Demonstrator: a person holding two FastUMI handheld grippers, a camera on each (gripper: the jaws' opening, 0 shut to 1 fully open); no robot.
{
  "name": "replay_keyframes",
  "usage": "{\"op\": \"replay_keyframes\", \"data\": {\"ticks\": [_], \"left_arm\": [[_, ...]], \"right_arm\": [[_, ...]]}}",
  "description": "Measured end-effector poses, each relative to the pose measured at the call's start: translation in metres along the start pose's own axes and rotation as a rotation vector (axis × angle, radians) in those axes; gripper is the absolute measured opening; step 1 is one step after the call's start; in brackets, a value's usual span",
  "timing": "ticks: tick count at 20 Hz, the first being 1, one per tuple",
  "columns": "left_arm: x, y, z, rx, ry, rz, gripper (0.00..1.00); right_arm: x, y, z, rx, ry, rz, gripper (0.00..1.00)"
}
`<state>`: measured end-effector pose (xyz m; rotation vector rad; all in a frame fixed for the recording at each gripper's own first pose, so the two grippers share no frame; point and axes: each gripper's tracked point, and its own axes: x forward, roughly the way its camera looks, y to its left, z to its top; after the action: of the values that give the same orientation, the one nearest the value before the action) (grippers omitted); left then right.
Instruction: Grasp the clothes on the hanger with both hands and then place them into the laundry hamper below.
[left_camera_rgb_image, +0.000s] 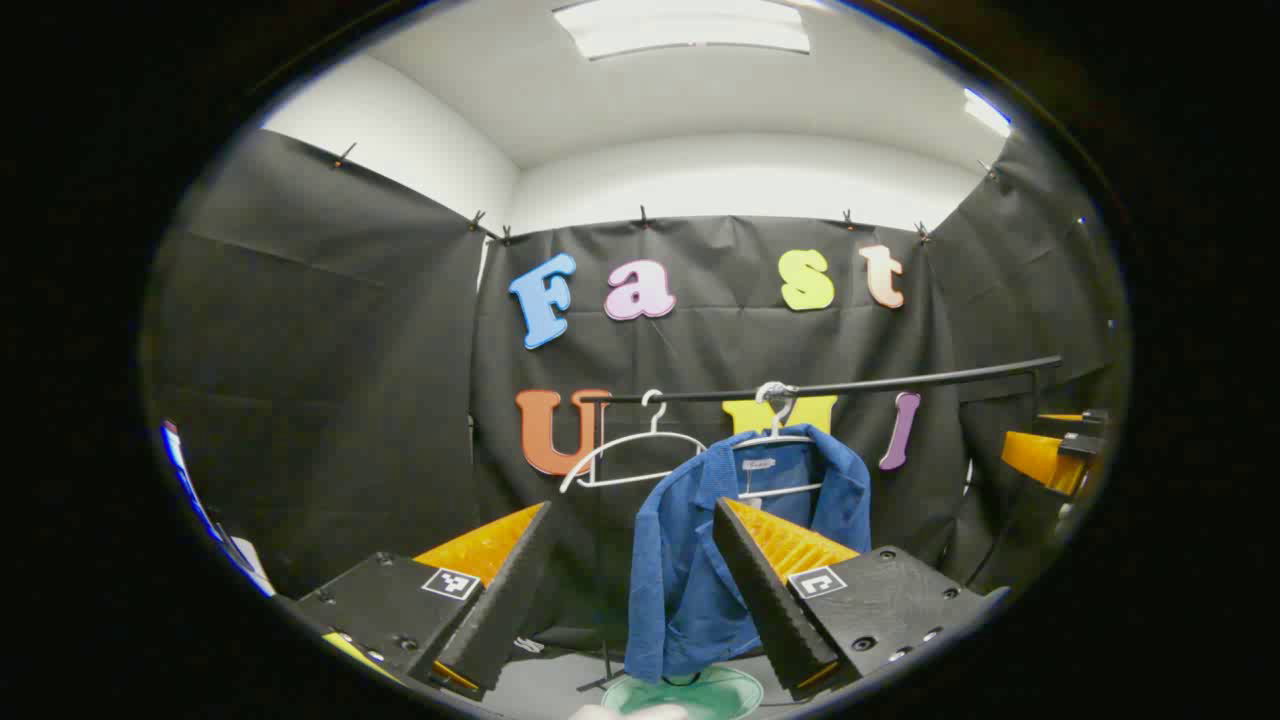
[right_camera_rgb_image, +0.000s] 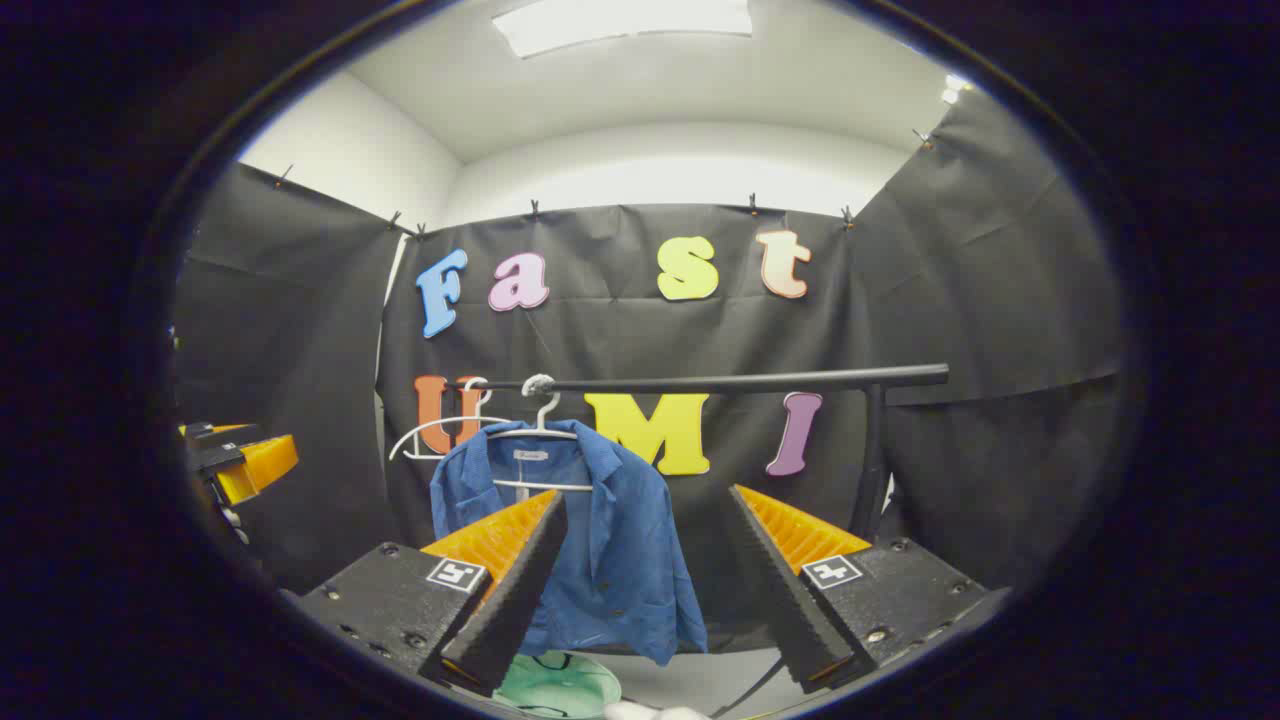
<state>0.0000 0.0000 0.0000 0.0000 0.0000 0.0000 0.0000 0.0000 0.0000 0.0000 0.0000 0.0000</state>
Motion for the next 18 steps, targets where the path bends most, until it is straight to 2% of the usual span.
{"op": "replay_keyframes", "data": {"ticks": [6,10,11,12,14,15,18], "left_arm": [[0.004,-0.009,-0.005,-0.016,0.023,-0.039,1.00],[0.015,-0.016,-0.012,0.002,0.031,-0.046,1.00],[0.017,-0.021,-0.013,0.003,0.026,-0.053,1.00],[0.022,-0.027,-0.013,0.002,0.020,-0.061,1.00],[0.032,-0.041,-0.013,-0.002,-0.010,-0.080,1.00],[0.038,-0.044,-0.015,-0.001,-0.017,-0.071,1.00],[0.064,-0.063,-0.022,0.011,-0.032,-0.062,1.00]], "right_arm": [[0.003,0.002,-0.009,-0.015,0.032,-0.002,1.00],[0.008,0.001,-0.015,-0.013,0.045,-0.020,0.97],[0.011,0.000,-0.017,-0.014,0.046,-0.020,1.00],[0.016,0.000,-0.019,-0.018,0.047,-0.017,0.98],[0.026,-0.001,-0.027,-0.029,0.060,-0.011,1.00],[0.035,0.000,-0.032,-0.032,0.061,-0.001,0.97],[0.069,0.004,-0.049,-0.046,0.072,0.037,1.00]]}}
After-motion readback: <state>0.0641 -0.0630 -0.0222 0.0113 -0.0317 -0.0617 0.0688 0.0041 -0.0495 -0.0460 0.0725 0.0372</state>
